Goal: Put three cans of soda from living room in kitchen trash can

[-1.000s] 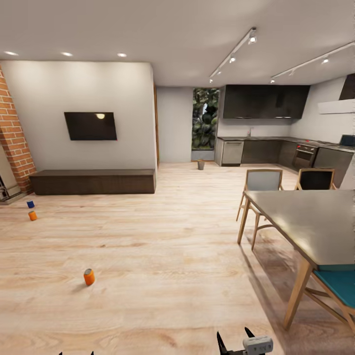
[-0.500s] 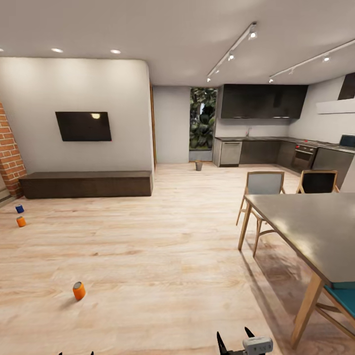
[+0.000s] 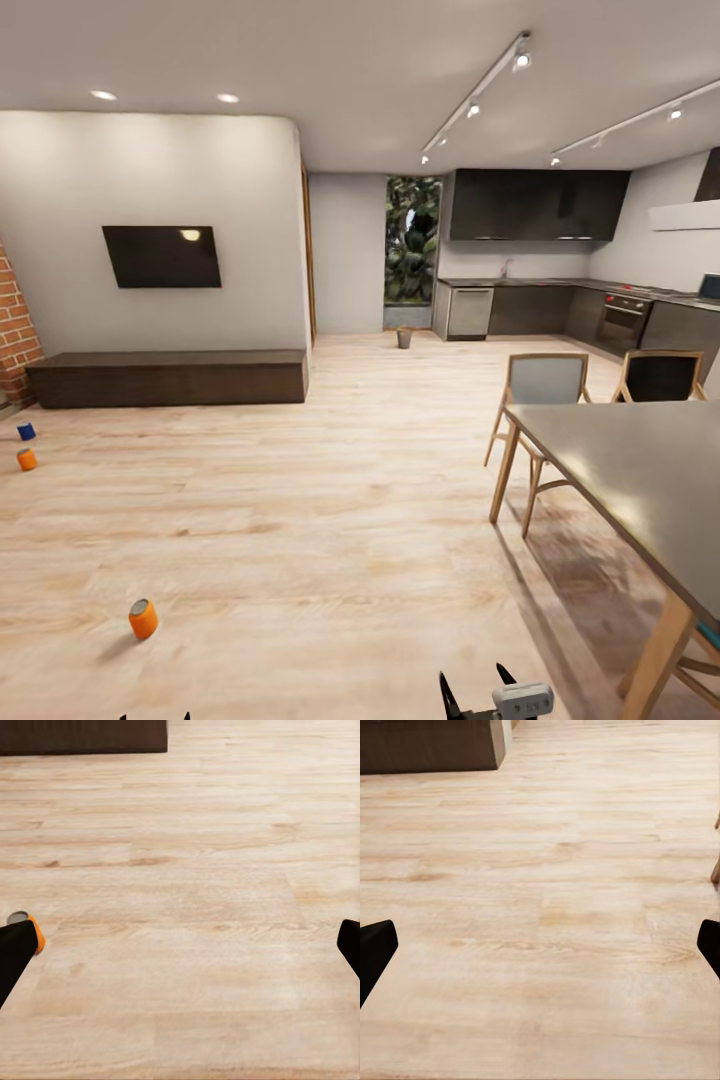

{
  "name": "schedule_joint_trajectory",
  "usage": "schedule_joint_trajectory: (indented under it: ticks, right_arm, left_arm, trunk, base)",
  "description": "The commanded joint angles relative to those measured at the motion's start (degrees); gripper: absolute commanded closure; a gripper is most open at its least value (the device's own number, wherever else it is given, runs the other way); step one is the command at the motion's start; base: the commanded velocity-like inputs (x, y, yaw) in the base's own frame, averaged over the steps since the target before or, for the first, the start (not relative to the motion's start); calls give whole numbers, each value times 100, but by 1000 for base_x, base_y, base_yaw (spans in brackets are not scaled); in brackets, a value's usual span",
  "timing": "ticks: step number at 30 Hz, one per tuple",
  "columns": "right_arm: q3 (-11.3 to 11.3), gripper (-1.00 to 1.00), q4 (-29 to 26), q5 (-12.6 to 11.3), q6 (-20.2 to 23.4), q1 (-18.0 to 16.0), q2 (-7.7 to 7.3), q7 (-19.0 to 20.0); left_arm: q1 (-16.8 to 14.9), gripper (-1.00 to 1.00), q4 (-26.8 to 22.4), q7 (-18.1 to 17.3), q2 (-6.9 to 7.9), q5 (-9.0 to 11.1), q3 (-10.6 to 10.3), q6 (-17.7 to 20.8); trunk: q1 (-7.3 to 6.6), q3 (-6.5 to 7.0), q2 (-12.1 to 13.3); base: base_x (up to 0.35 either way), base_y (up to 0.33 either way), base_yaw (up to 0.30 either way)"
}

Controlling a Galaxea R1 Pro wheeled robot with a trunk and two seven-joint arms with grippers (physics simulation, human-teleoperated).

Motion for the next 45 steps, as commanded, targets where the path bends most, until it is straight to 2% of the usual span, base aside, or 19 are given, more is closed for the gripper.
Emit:
schedule_joint_trajectory:
  ticks: [1,15,22,45]
  right_arm:
    - [2,-100,0,0,-1,0,0,0]
    - [-1,-100,15,-3,10,0,0,0]
    - [3,-100,25,-2,8,0,0,0]
    - [-1,-100,26,-2,13,0,0,0]
  left_arm:
    - [0,-100,0,0,0,0,0,0]
    - [0,-100,5,1,1,0,0,0]
    - [0,-100,1,1,1,0,0,0]
    - [0,-100,0,1,0,0,0,0]
  trunk:
    - [0,0,0]
    - [0,0,0]
    - [0,-7,0]
    - [0,-187,0]
  base:
    - [315,0,-25]
    - [321,43,-185]
    - [322,128,-58]
    - [322,132,-81]
